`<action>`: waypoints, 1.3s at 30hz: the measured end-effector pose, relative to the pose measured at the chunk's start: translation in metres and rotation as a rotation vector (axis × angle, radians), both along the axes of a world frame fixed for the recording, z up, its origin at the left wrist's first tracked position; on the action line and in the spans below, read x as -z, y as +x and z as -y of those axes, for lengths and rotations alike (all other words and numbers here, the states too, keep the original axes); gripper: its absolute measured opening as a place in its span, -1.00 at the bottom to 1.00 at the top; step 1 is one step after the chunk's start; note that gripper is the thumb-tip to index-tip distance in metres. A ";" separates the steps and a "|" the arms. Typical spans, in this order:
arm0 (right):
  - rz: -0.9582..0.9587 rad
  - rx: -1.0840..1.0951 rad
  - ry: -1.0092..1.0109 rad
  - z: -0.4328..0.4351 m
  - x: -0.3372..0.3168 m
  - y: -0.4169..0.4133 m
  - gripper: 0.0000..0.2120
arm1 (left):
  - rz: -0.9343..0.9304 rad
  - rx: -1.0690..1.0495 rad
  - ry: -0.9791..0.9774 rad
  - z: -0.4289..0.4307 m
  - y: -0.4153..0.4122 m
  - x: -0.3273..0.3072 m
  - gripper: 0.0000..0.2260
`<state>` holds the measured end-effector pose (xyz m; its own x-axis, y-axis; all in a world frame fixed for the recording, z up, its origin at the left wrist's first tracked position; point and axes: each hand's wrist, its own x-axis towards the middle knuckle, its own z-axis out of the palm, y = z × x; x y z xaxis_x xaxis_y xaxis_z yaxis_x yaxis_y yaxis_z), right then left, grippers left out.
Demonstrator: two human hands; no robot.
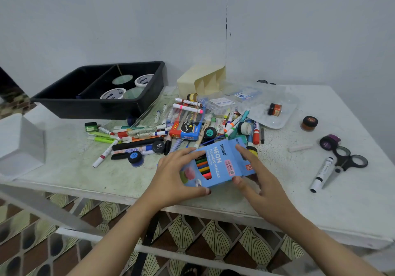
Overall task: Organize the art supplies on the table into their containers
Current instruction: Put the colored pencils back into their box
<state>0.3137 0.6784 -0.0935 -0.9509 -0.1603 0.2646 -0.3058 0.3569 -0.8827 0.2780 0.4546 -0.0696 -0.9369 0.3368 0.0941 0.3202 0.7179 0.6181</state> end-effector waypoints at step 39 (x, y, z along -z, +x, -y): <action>0.315 -0.076 -0.590 0.229 -0.068 -0.161 -0.73 | 0.297 -0.279 0.767 0.198 -0.127 -0.071 -0.71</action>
